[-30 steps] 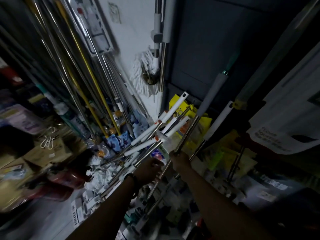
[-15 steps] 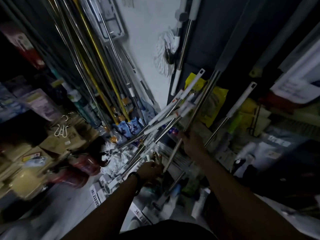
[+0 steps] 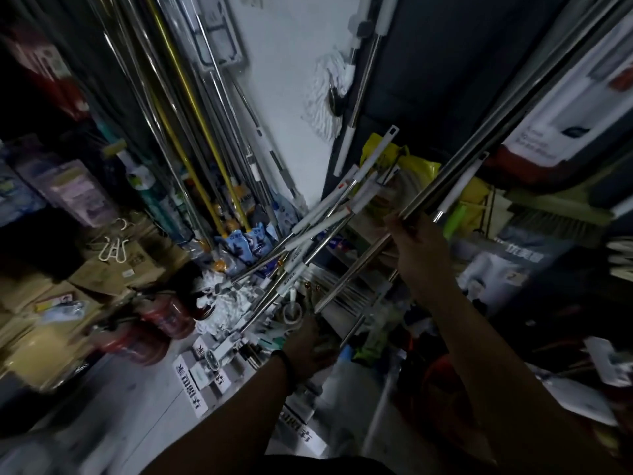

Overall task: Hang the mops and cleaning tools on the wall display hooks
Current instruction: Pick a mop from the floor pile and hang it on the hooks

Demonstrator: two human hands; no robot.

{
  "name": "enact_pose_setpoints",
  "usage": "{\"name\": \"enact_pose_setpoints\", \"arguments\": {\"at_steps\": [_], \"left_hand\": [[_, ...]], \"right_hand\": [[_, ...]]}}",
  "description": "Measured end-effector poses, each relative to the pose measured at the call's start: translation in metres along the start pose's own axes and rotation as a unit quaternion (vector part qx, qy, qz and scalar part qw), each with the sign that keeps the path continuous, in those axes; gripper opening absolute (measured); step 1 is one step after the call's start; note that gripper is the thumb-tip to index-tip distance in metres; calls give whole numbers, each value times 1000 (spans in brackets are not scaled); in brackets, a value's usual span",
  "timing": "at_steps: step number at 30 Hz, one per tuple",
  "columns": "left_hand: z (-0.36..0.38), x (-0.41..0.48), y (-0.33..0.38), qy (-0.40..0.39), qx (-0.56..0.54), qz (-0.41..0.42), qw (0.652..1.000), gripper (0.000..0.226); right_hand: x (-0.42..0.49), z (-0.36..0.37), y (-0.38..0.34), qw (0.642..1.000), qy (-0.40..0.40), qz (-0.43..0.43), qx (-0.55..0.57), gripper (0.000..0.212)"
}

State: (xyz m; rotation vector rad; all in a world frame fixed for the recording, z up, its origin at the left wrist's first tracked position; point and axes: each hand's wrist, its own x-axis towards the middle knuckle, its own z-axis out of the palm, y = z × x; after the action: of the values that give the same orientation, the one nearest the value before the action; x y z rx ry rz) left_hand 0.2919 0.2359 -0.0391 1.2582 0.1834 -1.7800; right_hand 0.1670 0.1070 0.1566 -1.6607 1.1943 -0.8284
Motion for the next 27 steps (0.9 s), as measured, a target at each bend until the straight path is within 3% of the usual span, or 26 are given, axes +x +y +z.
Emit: {"name": "enact_pose_setpoints", "arguments": {"at_steps": [2,5,9,12,14,16,18,20,23,25,27], "left_hand": [[5,0,-1,-9,-58,30,998,91],[15,13,-2,-21,-191,-11,981,82],[34,25,-11,-61,-259,7,964,44],[49,30,-15,-71,-286,10,956,33],[60,25,-14,-47,-302,17,952,29],[75,20,-13,-10,-295,33,955,27],[88,15,-16,5,-276,46,960,30],[99,15,-21,3,-273,46,961,32],[116,14,-28,-7,-204,66,977,35],[123,12,-31,-7,-161,81,984,35],[125,11,-33,6,-149,95,984,40]], "right_hand": [[-7,-6,2,1000,-6,9,18,26],[-19,-18,-2,1000,1,11,21,10],[-38,-35,-17,998,3,5,70,12],[-46,-54,-21,996,19,11,83,25],[-43,-70,-14,998,42,27,24,53],[-38,-86,0,991,16,47,-124,59],[-41,-91,12,943,-103,88,-305,41],[-53,-81,18,918,-187,108,-332,28],[-53,-50,24,919,-180,-5,-350,20],[-46,-32,36,866,-209,-89,-445,26],[-43,-21,55,777,-234,-137,-568,32]]}}
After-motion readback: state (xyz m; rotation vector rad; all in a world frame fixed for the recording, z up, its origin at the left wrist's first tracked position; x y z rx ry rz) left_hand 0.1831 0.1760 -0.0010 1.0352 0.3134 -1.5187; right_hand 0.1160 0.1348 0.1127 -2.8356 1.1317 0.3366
